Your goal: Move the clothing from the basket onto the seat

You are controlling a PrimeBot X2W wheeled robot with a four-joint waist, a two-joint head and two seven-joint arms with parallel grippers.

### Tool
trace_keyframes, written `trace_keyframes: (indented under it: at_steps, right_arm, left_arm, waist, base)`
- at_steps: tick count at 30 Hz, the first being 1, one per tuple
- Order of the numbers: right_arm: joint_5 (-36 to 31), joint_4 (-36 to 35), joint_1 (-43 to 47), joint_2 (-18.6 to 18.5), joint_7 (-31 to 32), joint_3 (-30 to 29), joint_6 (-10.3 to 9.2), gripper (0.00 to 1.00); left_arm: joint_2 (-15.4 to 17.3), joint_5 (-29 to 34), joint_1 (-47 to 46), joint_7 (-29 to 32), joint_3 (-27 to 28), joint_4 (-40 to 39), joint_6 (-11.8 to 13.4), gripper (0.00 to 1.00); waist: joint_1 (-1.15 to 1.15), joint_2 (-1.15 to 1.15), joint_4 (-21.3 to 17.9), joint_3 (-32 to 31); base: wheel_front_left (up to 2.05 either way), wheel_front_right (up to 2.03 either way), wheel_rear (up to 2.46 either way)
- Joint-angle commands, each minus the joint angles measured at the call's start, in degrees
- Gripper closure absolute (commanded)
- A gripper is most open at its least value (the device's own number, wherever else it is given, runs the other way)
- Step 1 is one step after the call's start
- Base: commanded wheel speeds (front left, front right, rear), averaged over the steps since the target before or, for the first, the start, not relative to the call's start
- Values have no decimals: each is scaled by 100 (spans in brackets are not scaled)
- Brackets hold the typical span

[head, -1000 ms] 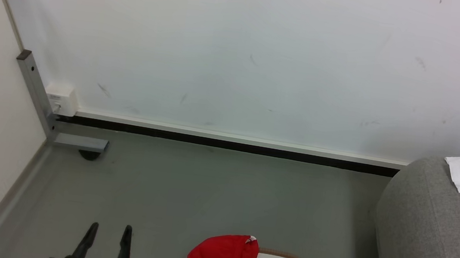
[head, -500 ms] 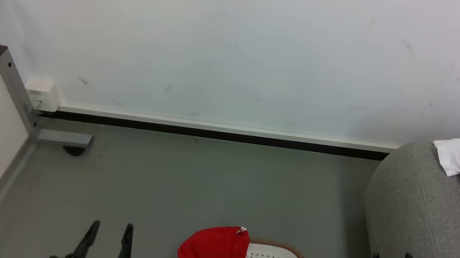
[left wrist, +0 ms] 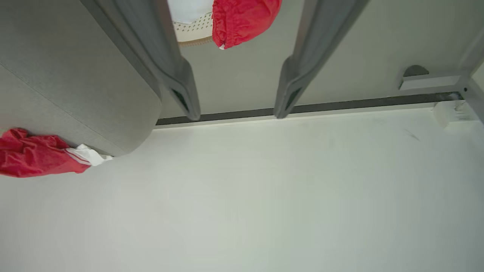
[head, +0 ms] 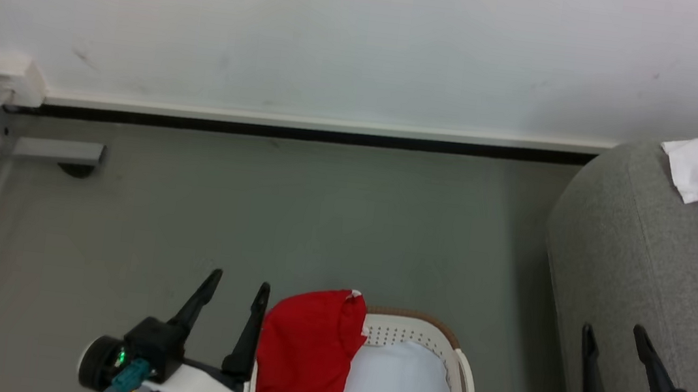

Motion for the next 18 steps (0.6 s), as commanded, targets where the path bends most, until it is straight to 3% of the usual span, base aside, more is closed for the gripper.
trace_keyframes:
  at_steps: [1, 9, 18]
  right_arm:
    - [-66, -59, -148, -5, 5, 12, -15, 0]
    - [-22, -283, -638, -5, 5, -33, -15, 0]
    - [22, -457, -997, -4, 5, 40, -15, 0]
  left_arm:
    - [-10, 77, -199, -2, -38, 117, -27, 0]
    - [-45, 282, -1116, 195, -437, 1120, -88, 0]
    - [-75, 590, -1979, 893, -964, 2482, -101, 0]
  waist:
    - [-1, 0, -144, 448]
    - [-1, 0, -381, 1302]
    - [-1, 0, -583, 1936]
  base:
    - [0, 0, 0]
    - [0, 0, 0]
    - [0, 0, 0]
